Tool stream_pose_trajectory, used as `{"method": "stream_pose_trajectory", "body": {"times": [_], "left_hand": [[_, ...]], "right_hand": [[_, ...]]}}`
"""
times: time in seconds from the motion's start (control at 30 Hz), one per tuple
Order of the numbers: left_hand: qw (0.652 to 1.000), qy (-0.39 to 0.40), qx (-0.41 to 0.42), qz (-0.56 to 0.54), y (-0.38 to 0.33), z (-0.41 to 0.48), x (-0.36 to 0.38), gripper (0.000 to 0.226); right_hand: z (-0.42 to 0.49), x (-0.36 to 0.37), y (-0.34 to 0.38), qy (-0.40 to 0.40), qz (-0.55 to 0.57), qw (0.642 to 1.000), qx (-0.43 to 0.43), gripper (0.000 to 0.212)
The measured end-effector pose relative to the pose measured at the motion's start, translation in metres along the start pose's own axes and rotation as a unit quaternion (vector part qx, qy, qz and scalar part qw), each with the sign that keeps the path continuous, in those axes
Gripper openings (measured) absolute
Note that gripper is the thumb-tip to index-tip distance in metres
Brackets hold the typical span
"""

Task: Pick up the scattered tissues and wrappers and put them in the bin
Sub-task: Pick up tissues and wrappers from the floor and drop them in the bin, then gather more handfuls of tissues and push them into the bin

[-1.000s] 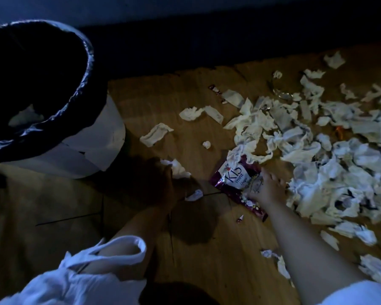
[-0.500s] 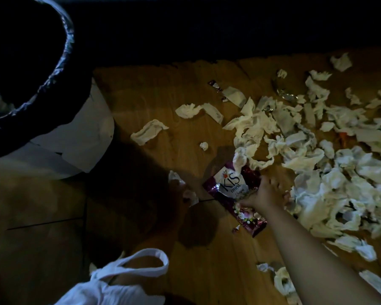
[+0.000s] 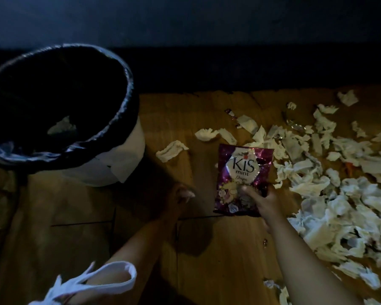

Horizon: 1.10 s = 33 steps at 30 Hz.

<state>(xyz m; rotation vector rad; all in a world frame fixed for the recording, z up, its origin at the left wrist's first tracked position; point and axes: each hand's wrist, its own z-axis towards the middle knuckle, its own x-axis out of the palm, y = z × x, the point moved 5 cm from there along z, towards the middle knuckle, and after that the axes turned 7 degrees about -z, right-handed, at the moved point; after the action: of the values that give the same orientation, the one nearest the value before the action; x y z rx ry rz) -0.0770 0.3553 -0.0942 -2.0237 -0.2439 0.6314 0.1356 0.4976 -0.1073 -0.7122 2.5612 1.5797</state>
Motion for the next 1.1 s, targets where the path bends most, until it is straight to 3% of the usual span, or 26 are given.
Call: {"method": "stream_pose_trajectory", "body": {"times": [0.03, 0.13, 0.23, 0.3, 0.43, 0.53, 0.63, 0.77, 0.9, 1.1], "left_hand": [[0.998, 0.018, 0.035, 0.038, -0.023, -0.011, -0.009, 0.04], [0.994, -0.029, 0.097, 0.041, -0.067, -0.028, -0.039, 0.014], [0.975, -0.097, 0.188, 0.07, -0.121, -0.053, -0.071, 0.029], [0.965, -0.159, 0.205, 0.038, -0.151, -0.067, -0.099, 0.024], [0.945, -0.245, 0.198, -0.084, -0.193, -0.081, -0.165, 0.016], [0.936, -0.278, 0.18, -0.116, -0.209, -0.081, -0.217, 0.015], [0.933, -0.315, 0.133, -0.114, -0.202, -0.073, -0.26, 0.019], [0.934, -0.341, 0.061, -0.089, -0.173, -0.057, -0.291, 0.025], [0.924, -0.37, 0.019, -0.09, -0.148, -0.046, -0.301, 0.015], [0.93, -0.355, -0.001, -0.095, -0.13, -0.038, -0.291, 0.029]], "right_hand": [[-0.005, 0.005, 0.014, 0.003, 0.023, 1.0, -0.008, 0.046], [-0.021, 0.02, 0.067, 0.002, 0.052, 0.998, -0.048, 0.036], [-0.046, 0.038, 0.13, 0.019, 0.045, 0.992, -0.116, 0.033], [-0.064, 0.049, 0.173, 0.019, 0.05, 0.987, -0.153, 0.027], [-0.097, 0.074, 0.252, 0.019, 0.075, 0.978, -0.196, 0.013], [-0.115, 0.106, 0.3, 0.062, 0.114, 0.97, -0.205, 0.022], [-0.126, 0.153, 0.331, 0.09, 0.085, 0.967, -0.222, 0.026], [-0.129, 0.216, 0.329, 0.104, 0.04, 0.974, -0.195, 0.038], [-0.119, 0.263, 0.307, 0.114, 0.003, 0.98, -0.166, 0.051], [-0.131, 0.276, 0.28, 0.156, -0.144, 0.963, -0.163, 0.051]]}}
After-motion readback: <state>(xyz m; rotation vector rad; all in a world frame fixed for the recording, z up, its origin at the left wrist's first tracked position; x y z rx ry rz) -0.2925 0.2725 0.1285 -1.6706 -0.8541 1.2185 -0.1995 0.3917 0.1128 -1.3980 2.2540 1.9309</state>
